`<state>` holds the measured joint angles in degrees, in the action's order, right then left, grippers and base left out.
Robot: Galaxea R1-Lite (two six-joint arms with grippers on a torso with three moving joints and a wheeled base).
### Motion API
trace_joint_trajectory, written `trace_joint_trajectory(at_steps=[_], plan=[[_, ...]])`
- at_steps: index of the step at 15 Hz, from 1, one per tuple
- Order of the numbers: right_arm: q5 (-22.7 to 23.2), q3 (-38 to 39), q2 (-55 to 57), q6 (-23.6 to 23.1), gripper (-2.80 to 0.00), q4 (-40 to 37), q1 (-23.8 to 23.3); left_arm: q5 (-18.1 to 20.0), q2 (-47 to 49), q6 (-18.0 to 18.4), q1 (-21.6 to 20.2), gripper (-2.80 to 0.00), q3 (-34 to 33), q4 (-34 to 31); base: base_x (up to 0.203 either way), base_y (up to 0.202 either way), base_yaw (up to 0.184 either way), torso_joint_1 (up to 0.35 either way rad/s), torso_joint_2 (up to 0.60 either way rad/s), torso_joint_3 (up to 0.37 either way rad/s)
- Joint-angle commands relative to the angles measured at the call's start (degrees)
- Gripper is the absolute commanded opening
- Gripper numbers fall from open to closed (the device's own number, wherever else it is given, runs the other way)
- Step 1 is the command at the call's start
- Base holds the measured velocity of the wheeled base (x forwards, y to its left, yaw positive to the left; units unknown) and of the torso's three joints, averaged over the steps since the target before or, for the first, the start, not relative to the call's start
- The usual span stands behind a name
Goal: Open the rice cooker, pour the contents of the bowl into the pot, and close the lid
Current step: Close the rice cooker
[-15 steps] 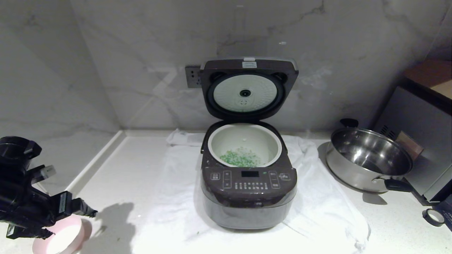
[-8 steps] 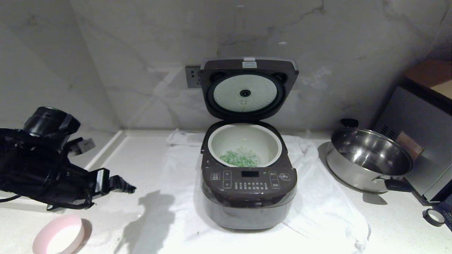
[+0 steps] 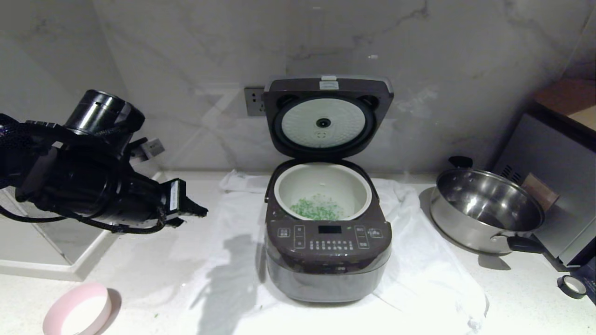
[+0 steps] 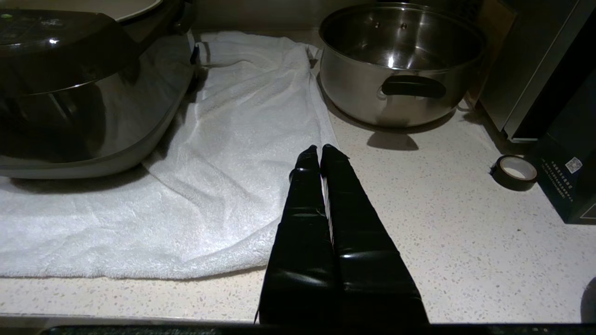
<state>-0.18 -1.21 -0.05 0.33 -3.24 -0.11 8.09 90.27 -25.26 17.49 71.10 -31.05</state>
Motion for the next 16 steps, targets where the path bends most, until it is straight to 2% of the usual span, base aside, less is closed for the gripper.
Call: trace_joint_trajectory(at_steps=[1, 3, 10, 11, 14, 16], plan=[[0.01, 0.04, 0.05, 0.02, -2.80, -0.01, -0.06, 0.08, 1.82, -0.23, 1.62, -2.80, 4.12, -0.15, 0.000, 0.000, 0.000, 0.000, 0.00, 0.000], [0.01, -0.02, 0.05, 0.02, -2.80, -0.01, -0.07, 0.04, 2.56, -0.69, 2.75, -2.80, 8.21, -0.15, 0.000, 0.000, 0.000, 0.000, 0.00, 0.000], [0.01, -0.02, 0.05, 0.02, -2.80, -0.01, 0.02, -0.49, 9.52, -3.75, 8.57, -2.80, 29.63, -0.07, 0.000, 0.000, 0.000, 0.000, 0.00, 0.000], [0.01, -0.02, 0.05, 0.02, -2.80, -0.01, -0.06, -1.69, 11.34, -3.84, 9.27, -2.80, 32.88, -0.07, 0.000, 0.000, 0.000, 0.000, 0.00, 0.000], [0.01, -0.02, 0.05, 0.02, -2.80, -0.01, -0.06, -8.70, 15.66, -3.72, 11.95, -2.80, 40.31, 0.12, 0.000, 0.000, 0.000, 0.000, 0.00, 0.000], [0.01, -0.02, 0.05, 0.02, -2.80, -0.01, -0.05, -10.27, 16.98, -3.52, 13.16, -2.80, 41.01, 5.34, 0.000, 0.000, 0.000, 0.000, 0.00, 0.000]])
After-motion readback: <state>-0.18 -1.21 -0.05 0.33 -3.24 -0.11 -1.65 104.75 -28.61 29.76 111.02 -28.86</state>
